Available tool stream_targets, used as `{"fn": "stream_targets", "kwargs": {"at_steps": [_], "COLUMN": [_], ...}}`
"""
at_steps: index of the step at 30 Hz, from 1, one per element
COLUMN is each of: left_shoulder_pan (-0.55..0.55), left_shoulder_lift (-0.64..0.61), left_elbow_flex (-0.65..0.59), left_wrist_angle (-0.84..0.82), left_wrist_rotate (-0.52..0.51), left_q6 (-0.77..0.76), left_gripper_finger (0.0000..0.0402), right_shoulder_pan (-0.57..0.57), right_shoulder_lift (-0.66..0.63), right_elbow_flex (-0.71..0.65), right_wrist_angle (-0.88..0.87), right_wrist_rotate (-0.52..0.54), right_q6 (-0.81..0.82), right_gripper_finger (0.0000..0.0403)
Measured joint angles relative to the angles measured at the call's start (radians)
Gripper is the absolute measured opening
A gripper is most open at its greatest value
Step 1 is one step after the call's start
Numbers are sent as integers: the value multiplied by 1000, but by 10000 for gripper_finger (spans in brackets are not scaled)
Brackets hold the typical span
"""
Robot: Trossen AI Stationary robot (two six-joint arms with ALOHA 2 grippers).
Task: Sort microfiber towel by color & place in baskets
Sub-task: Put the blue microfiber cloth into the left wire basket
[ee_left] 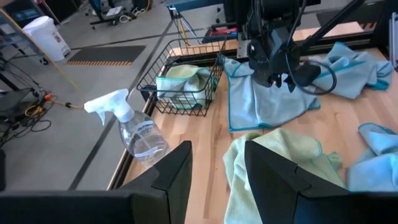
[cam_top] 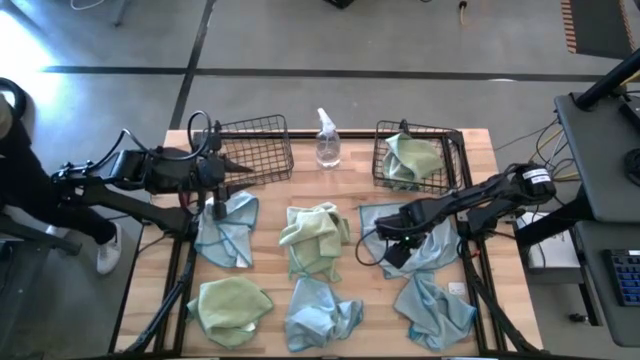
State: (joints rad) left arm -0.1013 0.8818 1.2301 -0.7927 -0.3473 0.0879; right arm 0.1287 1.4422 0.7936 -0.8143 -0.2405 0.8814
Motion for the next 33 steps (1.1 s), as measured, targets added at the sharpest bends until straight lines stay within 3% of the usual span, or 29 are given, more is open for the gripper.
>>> {"fn": "stream_targets", "kwargs": {"at_steps": [19, 33], "left_shoulder_pan": [0, 0], "left_shoulder_lift": [0, 1], "left_elbow_flex": [0, 0], "left_wrist_angle": [25, 25], "left_wrist_rotate": [0, 0], "left_q6": [0, 4], "left_gripper_finger": [133, 132], "right_shoulder_pan": [-2, -2], "right_shoulder_lift": [-3, -1], "right_elbow_flex": [-119, -114], "right_wrist_angle": [104, 149], "right_wrist_rotate": [38, 58], "right_q6": [105, 127], "right_gripper_finger": [185, 89]}}
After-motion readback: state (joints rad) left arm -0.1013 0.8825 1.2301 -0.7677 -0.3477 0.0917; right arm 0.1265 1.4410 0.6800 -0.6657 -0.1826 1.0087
